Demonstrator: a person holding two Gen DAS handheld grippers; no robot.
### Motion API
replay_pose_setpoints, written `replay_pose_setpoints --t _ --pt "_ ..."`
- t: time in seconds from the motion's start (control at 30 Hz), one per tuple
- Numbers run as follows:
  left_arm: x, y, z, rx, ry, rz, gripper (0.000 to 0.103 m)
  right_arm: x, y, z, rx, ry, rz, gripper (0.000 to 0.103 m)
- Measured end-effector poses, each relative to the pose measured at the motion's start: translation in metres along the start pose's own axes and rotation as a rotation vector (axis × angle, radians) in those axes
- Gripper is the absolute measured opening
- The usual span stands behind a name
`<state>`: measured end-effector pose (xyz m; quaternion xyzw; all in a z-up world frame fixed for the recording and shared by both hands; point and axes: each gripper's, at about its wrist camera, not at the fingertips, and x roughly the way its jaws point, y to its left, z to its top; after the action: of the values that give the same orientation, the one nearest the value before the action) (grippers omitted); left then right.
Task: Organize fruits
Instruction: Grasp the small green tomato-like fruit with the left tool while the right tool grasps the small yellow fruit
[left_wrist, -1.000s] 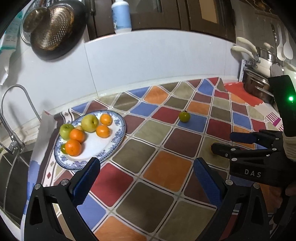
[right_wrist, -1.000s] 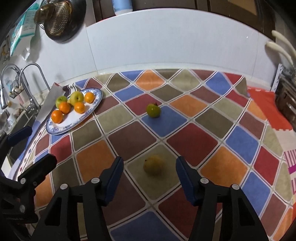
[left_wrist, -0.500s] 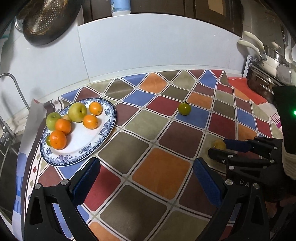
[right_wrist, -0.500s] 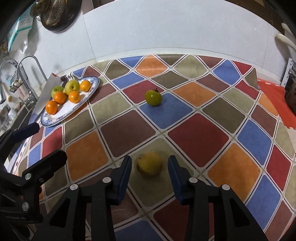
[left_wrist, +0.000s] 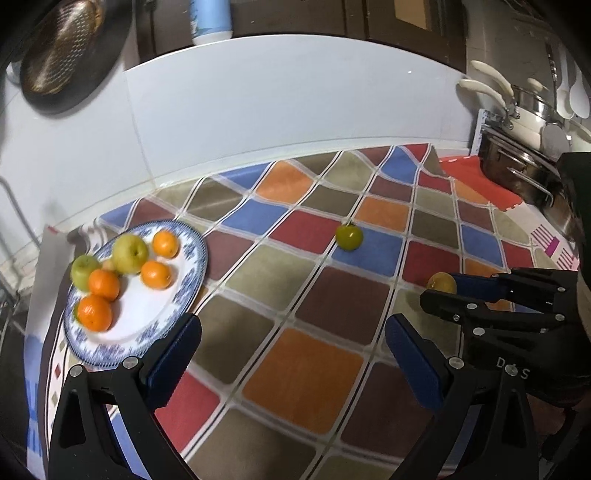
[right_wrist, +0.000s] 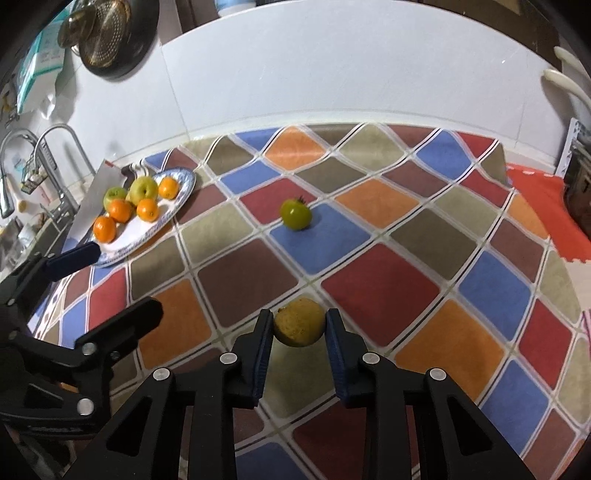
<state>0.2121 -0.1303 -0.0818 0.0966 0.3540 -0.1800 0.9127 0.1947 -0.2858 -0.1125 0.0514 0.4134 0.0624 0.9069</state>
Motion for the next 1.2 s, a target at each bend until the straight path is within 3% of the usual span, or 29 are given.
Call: replay_pose_setpoints --t 0.33,0.7,1.0,1.2 --pt "0.036 -0.010 0.036 0.047 0.009 -0.098 0.088 -0.001 -0.018 0.021 0.060 -0.049 -0.040 0.030" --pt "0.080 -0.028 0.057 0.120 0.057 -0.155 0.075 0.007 -0.039 0.035 0.114 -0.069 -0.083 0.030" --pt "0.112 -0.036 0.069 0.157 0.095 -0.186 0.056 0.023 -0.057 0.041 0.146 -0.053 -0.110 0.030" --pt "0.122 -0.036 0.070 0.156 0.110 -0.199 0.037 0.033 -0.061 0.043 0.155 -0.045 -0.106 0.030"
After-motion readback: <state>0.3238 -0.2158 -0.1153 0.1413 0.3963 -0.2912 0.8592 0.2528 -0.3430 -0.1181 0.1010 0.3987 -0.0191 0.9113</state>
